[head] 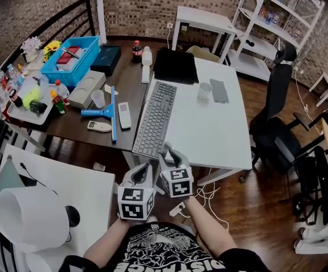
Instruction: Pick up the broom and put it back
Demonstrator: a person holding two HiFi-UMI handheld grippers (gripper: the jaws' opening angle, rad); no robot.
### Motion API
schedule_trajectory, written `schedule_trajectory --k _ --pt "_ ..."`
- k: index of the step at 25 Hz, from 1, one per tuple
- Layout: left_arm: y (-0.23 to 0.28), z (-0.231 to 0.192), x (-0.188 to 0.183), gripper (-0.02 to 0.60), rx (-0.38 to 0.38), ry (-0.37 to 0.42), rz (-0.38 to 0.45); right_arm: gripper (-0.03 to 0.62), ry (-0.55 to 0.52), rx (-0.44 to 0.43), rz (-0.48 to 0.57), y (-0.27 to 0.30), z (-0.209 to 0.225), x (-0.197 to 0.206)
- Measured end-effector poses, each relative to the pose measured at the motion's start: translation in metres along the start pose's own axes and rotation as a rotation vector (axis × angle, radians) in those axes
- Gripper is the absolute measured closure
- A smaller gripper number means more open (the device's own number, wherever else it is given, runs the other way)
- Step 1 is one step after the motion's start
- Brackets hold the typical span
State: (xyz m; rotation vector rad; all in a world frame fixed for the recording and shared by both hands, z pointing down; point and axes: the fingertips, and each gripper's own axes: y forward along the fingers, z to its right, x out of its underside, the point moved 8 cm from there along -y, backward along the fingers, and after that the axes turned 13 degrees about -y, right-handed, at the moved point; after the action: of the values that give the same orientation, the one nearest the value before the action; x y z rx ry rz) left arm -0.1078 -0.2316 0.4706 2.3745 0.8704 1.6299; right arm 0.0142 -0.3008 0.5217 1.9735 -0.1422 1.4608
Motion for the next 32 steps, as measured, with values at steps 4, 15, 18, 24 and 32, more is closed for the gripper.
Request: schedule_trajectory --k 4,15,18,24,32 --pt "-0.005 0.006 0.005 0.578 0.003 0.000 0.004 0.473 0.004 -0.003 0.019 -0.013 -0.005 -0.001" --pt "-0.025 0.036 0.021 0.578 0.016 0.013 0.020 0.473 0.026 0.014 0.085 -0.073 -0.018 -0.009" --pt "-0.033 0.044 0.026 0.578 0.013 0.012 0.025 0.482 0.039 0.013 0.111 -0.096 -0.020 -0.014" --pt "-0.050 0.061 0.039 0.578 0.005 0.012 0.032 0.524 0.026 0.006 0.141 -0.134 -0.028 -0.014" --pt "-0.076 0.087 0.051 0.577 0.002 0.025 0.062 0.579 0.021 0.001 0.146 -0.175 -0.036 -0.003"
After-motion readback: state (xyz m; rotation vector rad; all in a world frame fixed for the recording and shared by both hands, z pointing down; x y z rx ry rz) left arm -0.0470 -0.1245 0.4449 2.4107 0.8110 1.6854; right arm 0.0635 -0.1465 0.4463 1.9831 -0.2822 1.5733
